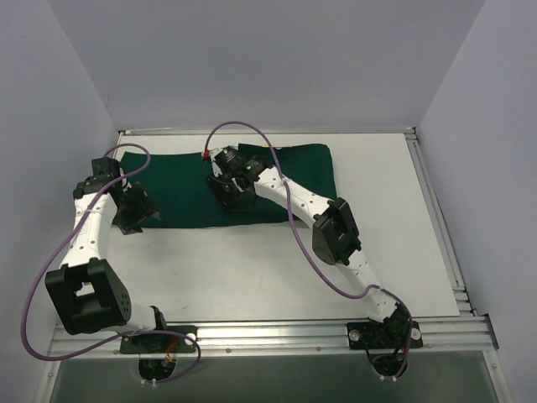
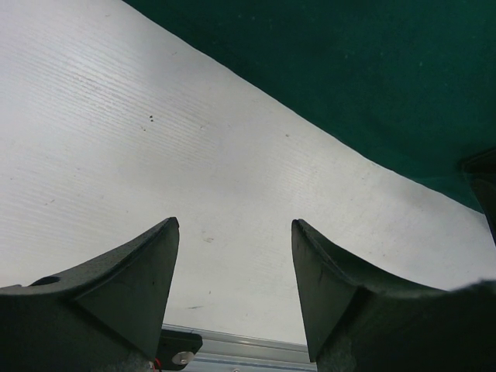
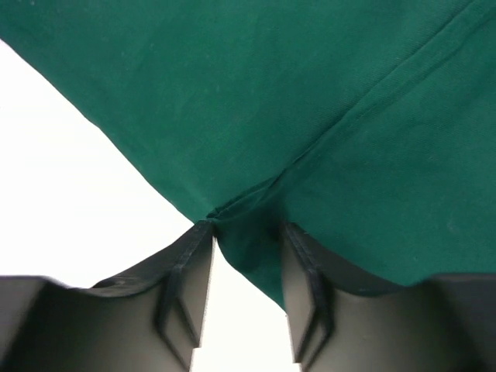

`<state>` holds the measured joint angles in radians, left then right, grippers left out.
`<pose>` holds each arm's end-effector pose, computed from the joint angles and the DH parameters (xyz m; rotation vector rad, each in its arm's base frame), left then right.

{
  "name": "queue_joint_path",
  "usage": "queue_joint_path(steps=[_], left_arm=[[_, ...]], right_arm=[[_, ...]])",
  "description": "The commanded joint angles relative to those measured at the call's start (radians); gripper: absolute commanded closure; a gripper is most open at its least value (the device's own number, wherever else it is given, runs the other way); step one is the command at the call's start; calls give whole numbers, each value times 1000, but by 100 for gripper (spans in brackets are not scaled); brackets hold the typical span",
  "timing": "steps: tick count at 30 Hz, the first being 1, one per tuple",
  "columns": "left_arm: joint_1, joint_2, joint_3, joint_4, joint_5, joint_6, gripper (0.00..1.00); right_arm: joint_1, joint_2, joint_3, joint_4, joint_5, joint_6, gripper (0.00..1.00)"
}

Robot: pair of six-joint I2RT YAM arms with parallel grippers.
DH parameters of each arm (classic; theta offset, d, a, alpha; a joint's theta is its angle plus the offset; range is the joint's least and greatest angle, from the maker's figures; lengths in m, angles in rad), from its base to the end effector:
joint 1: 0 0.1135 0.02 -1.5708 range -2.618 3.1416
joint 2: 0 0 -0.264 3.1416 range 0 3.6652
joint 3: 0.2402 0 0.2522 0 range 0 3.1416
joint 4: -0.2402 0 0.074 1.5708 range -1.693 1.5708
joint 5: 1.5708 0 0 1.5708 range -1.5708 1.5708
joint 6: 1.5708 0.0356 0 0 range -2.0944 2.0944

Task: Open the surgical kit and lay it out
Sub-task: Open the surgical kit at the center of the board.

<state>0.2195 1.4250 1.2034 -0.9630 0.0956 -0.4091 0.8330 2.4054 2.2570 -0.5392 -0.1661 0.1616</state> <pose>0.2692 0.0566 0.2780 -0.8288 2.6332 -0.1826 0.3663 0.4117 0.2446 -0.8602 2.1853 0.7009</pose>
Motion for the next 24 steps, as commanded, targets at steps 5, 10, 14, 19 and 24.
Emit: queue_joint_path(steps=[5,10,14,19,24], left_arm=[[4,-18,25,-19,-4,23,32],[3,-18,25,-22,1,27,32],[4,-21,28,-26,0,30,32],[4,-31,35,-29,-2,29,32],[4,-43,15,-3,15,18,31]], right_arm=[[8,14,33,-1,33,10,67],[8,20,32,1,27,13,72],[0,21,41,7,19,33,100],[-70,-57,29,59,16,113,100],[-318,-256,-114,119,59,226,100]])
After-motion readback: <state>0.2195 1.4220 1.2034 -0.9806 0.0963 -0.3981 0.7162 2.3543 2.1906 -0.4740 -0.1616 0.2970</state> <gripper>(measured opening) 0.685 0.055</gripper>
